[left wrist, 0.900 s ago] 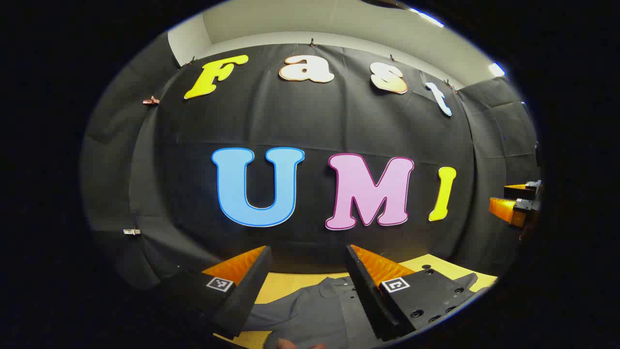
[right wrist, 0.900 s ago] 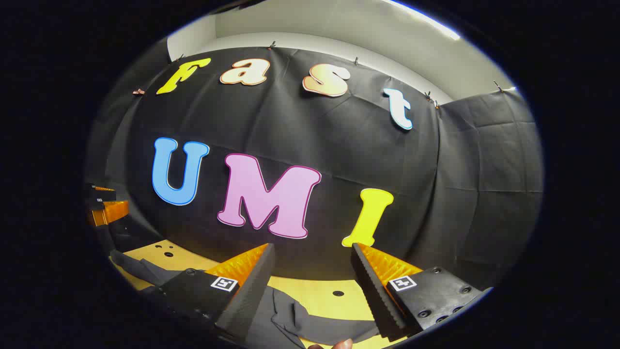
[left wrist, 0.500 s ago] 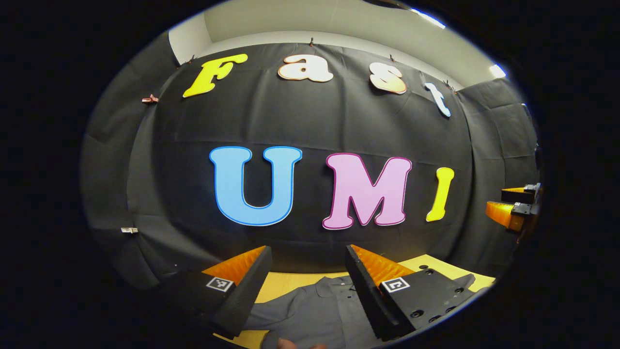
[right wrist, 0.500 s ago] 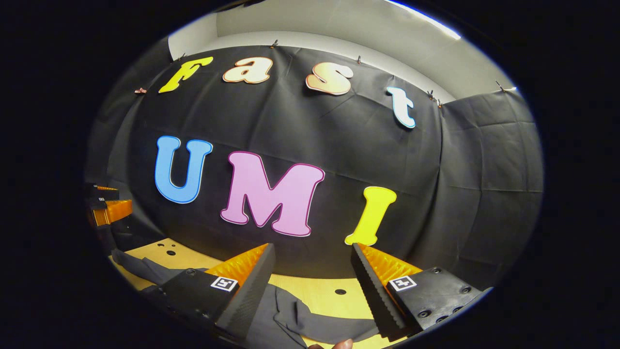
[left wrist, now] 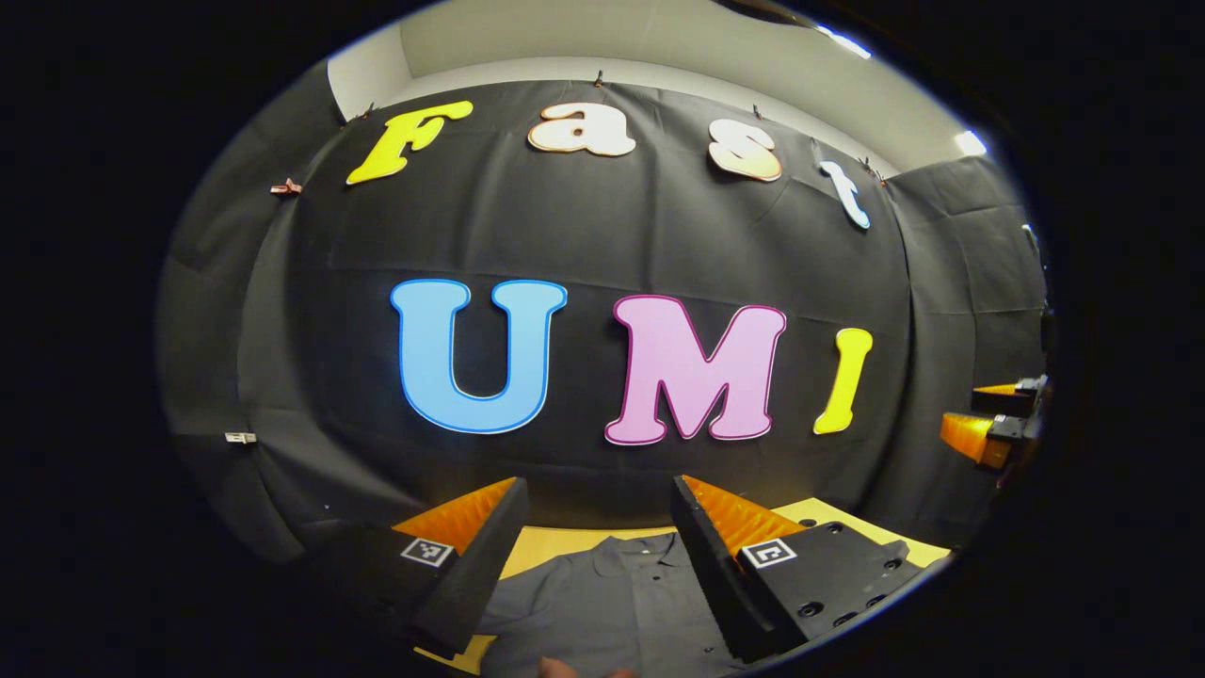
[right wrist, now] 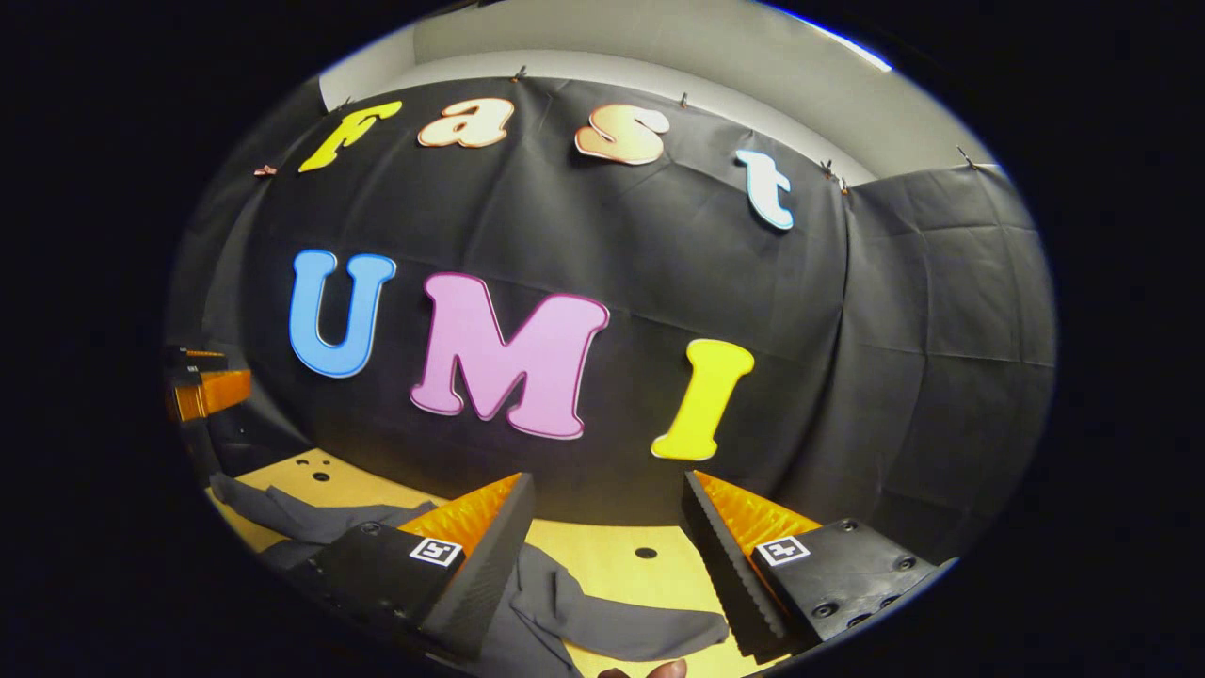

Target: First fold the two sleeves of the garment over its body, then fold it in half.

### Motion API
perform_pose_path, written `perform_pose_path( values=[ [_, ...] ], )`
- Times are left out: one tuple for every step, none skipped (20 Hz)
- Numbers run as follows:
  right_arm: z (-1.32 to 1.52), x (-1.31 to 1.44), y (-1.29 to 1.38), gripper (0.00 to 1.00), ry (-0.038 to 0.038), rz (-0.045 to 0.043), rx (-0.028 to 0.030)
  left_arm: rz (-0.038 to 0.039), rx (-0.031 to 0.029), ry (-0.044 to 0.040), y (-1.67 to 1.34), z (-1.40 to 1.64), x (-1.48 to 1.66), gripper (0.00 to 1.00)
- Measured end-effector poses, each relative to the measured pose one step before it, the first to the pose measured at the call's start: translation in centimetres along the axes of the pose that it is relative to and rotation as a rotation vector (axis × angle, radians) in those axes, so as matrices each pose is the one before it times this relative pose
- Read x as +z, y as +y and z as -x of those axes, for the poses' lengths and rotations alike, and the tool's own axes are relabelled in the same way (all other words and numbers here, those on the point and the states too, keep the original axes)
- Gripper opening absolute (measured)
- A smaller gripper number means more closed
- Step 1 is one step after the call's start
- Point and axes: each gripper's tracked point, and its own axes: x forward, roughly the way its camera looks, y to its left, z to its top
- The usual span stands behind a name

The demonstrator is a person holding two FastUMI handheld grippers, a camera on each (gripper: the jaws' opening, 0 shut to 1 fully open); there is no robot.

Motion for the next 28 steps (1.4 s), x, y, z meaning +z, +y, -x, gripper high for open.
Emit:
perform_pose_path(
  values=[
    [-0.221,-0.816,-1.047,0.97,0.01471,-0.00017,-0.00457,0.00397,0.00319,0.00686,-0.538,-0.151,-0.243,0.95],
    [-0.242,-0.955,-1.101,0.97,0.01851,-0.00072,-0.00526,0.00138,0.00368,0.00782,-0.701,-0.155,-0.057,0.95],
    [-0.336,-1.228,-1.13,0.97,0.02545,-0.00026,-0.00521,0.00009,0.00611,0.00902,-0.683,-0.107,-0.195,0.95],
    [-0.383,-1.466,-1.136,0.97,0.03121,0.00337,-0.00351,0.00047,0.00467,0.00332,-0.634,-0.107,0.07,0.95],
    [-0.497,-1.42,-1.202,0.97,0.02841,0.00522,-0.0063,-0.0013,0.00453,0.00108,-0.887,-0.094,-0.067,0.95],
    [-0.461,-1.42,-1.197,0.92,0.02518,0.00435,-0.00365,-0.00079,0.0022,0.00571,-0.707,-0.088,-0.003,0.95],
    [-0.535,-1.321,-1.006,0.97,0.02164,0.00347,-0.0003,0.0033,0.0038,0.00816,-0.738,-0.169,-0.206,0.95],
    [-0.656,-1.533,-0.865,0.92,0.02661,0.00525,-0.00062,0.00561,0.00569,0.00785,-0.596,-0.036,0.002,0.95],
    [-0.694,-1.646,-0.866,0.97,0.02973,0.00606,-0.00136,0.00115,0.00723,0.00778,-0.567,-0.014,-0.239,0.95],
    [-0.813,-1.71,-0.854,0.97,0.02662,0.00556,-0.00476,-0.00856,0.00903,0.0062,-0.556,-0.014,-0.057,0.95],
    [-0.766,-1.554,-0.756,0.97,0.02132,0.00445,-0.00229,-0.01496,0.00595,0.00261,-0.551,0.208,-0.123,0.95],
    [-0.891,-1.437,-0.403,0.97,0.02188,0.00203,0.00398,-0.01704,0.0056,0.00161,-0.507,0.111,0.093,0.95],
    [-0.998,-1.729,-0.271,0.97,0.0296,-0.00022,0.00798,-0.01582,0.00576,0.00162,-0.518,0.1,-0.07,0.95],
    [-0.921,-1.799,-0.168,0.97,0.03326,-0.00247,0.01638,-0.01087,0.00654,0.00193,-0.434,0.098,0.076,0.95],
    [-0.916,-1.843,-0.158,0.97,0.0387,-0.00663,0.01451,-0.00444,0.00716,0.00425,-0.36,0.105,-0.214,0.95],
    [-0.891,-1.848,-0.184,0.97,0.04076,-0.01351,0.01809,0.00144,0.00923,0.01061,-0.378,0.018,-0.153,0.95],
    [-1.038,-1.501,-0.259,0.98,0.03353,-0.0192,0.01306,0.00435,0.00931,0.0153,-0.3,0.074,-0.494,0.95],
    [-1.182,-1.255,-0.502,0.97,0.02447,-0.01951,-0.00034,0.0033,0.00776,0.01455,-0.31,0.187,-0.25,0.95],
    [-1.205,-1.386,-0.625,0.98,0.02917,-0.01956,-0.0037,0.00002,0.00814,0.00984,-0.094,0.139,-0.321,0.95],
    [-1.058,-1.311,-0.506,0.97,0.02747,-0.01885,-0.01126,-0.0047,0.00884,0.00488,-0.055,0.133,0.058,0.95],
    [-1.11,-1.231,-0.463,0.98,0.0318,-0.01813,-0.015,-0.00666,0.00761,0.0015,0.014,0.184,-0.092,0.95],
    [-1.235,-1.234,-0.594,0.98,0.0295,-0.01799,-0.01675,-0.00609,0.00668,0.00162,-0.033,0.13,0.003,0.95],
    [-1.064,-1.378,-0.567,0.98,0.03825,-0.01729,-0.00995,-0.00368,0.00711,0.00292,0.071,-0.016,-0.169,0.96],
    [-0.853,-1.485,-0.691,0.98,0.0402,-0.01557,-0.00516,-0.00398,0.00758,0.006,0.034,0.076,-0.086,0.95],
    [-0.911,-1.12,-0.557,0.98,0.02868,-0.01102,-0.00722,-0.00565,0.00717,0.00526,0.067,0.036,-0.197,0.96],
    [-1.11,-0.958,-0.471,0.98,0.02596,-0.01394,-0.00814,-0.00662,0.00412,0.00272,-0.012,-0.021,0.113,0.95],
    [-0.589,-0.627,-0.292,0.98,0.01941,-0.01696,-0.00134,-0.00727,0.00404,0.00026,-0.046,-0.026,-0.033,0.95],
    [-0.557,-0.528,0.15,0.98,0.01403,-0.0193,0.01103,-0.0067,0.00163,-0.00115,-0.015,0.028,0.102,0.95]
  ],
)
